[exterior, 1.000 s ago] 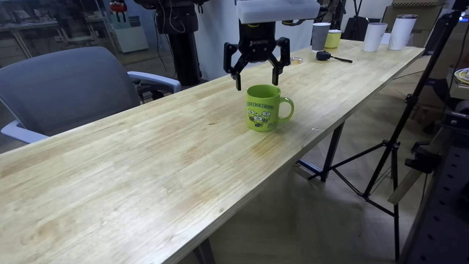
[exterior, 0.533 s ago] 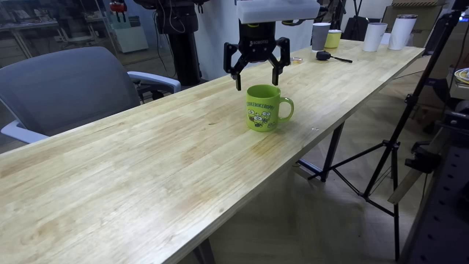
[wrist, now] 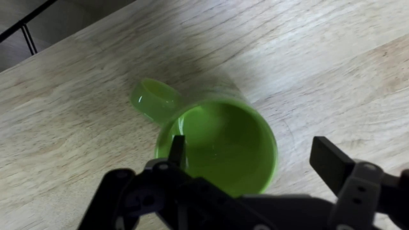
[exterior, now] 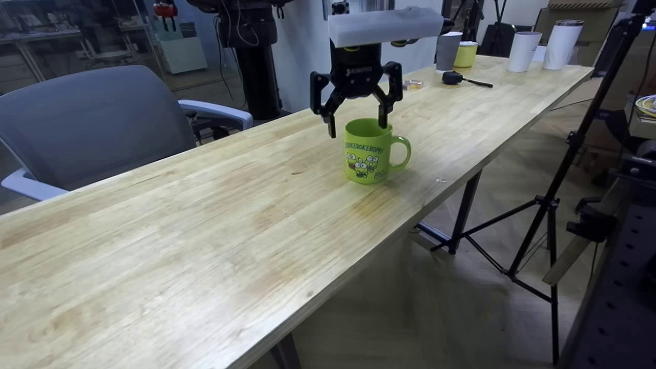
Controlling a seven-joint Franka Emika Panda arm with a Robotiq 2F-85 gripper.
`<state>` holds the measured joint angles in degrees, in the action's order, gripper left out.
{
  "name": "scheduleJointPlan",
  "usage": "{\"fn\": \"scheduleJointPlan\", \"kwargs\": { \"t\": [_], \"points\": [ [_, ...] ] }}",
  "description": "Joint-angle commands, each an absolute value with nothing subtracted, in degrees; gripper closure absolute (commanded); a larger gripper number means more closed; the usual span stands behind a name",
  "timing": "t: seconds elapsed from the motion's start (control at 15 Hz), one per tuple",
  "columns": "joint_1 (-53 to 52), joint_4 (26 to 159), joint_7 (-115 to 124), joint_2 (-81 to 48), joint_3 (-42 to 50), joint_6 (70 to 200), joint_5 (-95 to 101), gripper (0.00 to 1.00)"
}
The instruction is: Move the yellow mug from right to left
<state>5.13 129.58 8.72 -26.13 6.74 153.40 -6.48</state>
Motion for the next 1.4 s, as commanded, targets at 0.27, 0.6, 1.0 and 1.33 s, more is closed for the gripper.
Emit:
{"fn": "scheduleJointPlan", "kwargs": {
  "t": [0.27,0.6,1.0,1.33],
  "points": [
    [0.12,132.3,10.14,-30.53,7.85,160.25,-1.67,0.33],
    [-0.86,132.5,9.79,-31.92,8.49,161.27,-0.69,0.69],
    [-0.25,131.21,9.41,-31.82,8.48,159.18,-0.78,1.0],
    [0.14,127.92,9.76,-30.41,7.95,156.52,-1.65,0.98]
  ]
}}
